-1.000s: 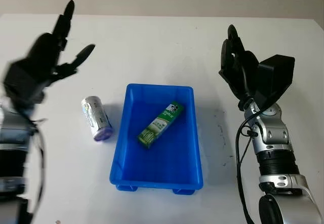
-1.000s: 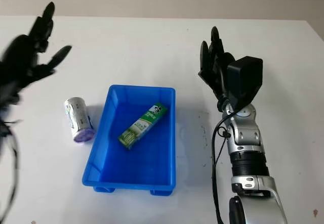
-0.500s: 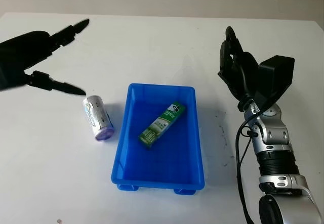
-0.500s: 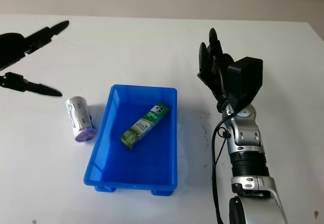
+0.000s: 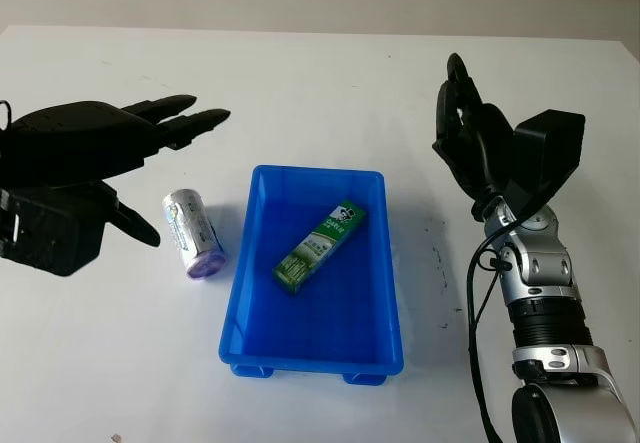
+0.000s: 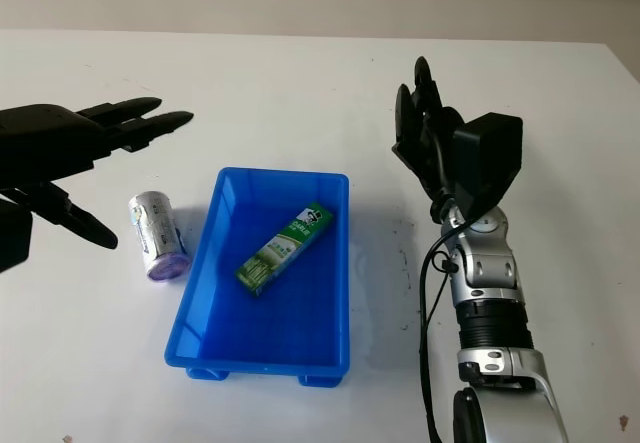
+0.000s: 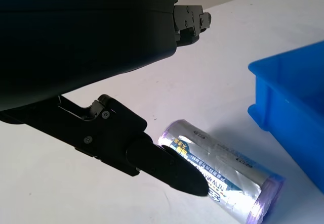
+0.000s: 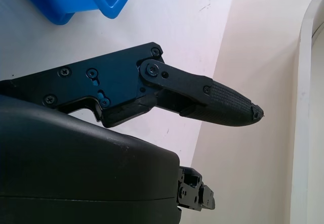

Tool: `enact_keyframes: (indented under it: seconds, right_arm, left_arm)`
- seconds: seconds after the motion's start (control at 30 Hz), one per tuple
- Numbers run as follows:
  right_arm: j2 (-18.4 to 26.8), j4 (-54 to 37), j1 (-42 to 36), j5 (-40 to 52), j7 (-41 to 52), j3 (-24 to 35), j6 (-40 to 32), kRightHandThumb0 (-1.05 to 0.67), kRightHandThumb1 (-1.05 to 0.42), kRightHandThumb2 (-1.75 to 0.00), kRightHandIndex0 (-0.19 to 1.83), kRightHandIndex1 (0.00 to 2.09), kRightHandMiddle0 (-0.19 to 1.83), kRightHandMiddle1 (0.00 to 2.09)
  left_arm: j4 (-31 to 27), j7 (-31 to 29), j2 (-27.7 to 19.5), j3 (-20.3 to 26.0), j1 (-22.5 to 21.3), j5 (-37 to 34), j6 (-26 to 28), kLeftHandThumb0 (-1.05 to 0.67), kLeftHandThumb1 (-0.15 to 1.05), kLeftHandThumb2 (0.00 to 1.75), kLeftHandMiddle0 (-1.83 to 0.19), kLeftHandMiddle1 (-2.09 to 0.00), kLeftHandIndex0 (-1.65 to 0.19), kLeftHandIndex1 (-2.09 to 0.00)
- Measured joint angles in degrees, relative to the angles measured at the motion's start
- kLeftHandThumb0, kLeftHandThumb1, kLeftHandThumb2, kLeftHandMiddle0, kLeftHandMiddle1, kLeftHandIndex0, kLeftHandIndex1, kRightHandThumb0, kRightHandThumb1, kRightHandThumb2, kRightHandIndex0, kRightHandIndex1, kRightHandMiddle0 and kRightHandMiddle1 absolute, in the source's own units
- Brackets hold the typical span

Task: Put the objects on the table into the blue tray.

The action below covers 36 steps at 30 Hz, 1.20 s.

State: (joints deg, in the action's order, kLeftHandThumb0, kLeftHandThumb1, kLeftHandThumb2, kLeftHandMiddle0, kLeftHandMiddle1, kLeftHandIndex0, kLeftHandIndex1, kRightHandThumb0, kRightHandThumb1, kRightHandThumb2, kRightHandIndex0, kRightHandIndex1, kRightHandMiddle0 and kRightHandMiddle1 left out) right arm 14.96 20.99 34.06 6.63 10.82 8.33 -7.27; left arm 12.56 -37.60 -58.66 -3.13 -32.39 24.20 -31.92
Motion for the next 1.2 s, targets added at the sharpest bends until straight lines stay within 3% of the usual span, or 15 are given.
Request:
enact_keyframes:
  seconds: [0.67, 1.2]
  right_arm:
    - [0.01, -0.01, 0.0, 0.05, -0.06, 0.23, -0.12, -0.73, -1.05, -0.74, -0.19, 0.0, -0.19, 0.0]
    - [0.01, 0.0, 0.06, 0.53, 0.17, 0.29, -0.04, -0.73, -1.05, -0.74, -0.19, 0.0, -0.19, 0.0]
  left_arm:
    - [3.7, 5.04, 0.0, -3.59, -0.01, 7.39, -5.73, -0.58, 0.83, 0.06, 0.0, -0.07, -0.01, -0.07]
    - [2.19, 5.12, 0.04, -3.45, 4.48, 3.07, -8.67, -0.5, 0.86, 0.06, -0.22, -0.1, -0.24, -0.16]
